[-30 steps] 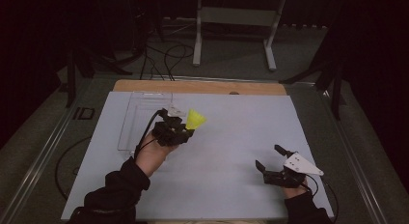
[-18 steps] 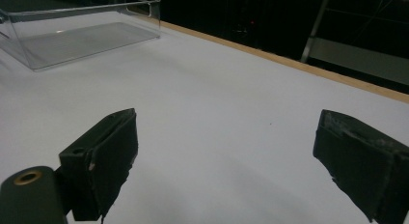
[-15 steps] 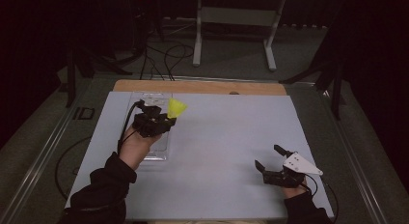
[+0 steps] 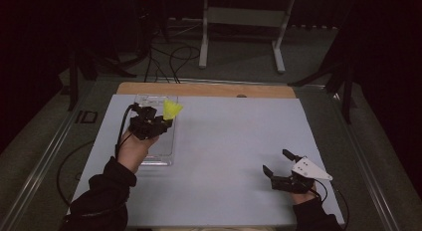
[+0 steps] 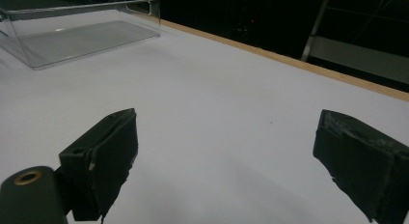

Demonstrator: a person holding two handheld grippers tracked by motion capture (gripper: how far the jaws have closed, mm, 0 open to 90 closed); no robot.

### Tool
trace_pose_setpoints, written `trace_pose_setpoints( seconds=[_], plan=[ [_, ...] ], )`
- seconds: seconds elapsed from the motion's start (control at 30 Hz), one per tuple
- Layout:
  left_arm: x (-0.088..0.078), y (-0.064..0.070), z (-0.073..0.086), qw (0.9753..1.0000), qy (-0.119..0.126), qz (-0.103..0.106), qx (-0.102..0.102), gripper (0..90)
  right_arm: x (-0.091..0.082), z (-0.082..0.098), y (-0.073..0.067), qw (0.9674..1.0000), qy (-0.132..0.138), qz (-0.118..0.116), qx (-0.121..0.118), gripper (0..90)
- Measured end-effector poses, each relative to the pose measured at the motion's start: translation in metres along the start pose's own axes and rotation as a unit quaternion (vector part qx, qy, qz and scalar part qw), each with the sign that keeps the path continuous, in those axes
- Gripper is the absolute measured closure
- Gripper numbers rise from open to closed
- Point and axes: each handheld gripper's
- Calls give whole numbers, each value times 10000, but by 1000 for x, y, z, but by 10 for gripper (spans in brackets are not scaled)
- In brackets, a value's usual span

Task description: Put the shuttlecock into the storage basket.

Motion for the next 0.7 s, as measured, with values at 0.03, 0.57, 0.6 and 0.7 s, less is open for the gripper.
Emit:
trace_pose_setpoints(
  seconds=[0.03,0.57,0.6,0.7],
  plan=[
    [2,-1,2,10000,0,-30,-29,651,0,0,0,10000,2,-1,-1,84],
    [29,-18,14,9984,-309,-289,-386,651,0,0,0,10000,-12,-7,-14,85],
    [30,-19,14,9982,-339,-283,-400,651,0,0,0,10000,-13,-4,-12,85],
    [35,-20,16,9977,-433,-303,-423,651,0,0,0,10000,-13,-9,-12,84]
  ],
)
Point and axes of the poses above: each handheld gripper's, and its own axes: x roughly forward along the jaws, z roughly out of its underside, y roughly to its right
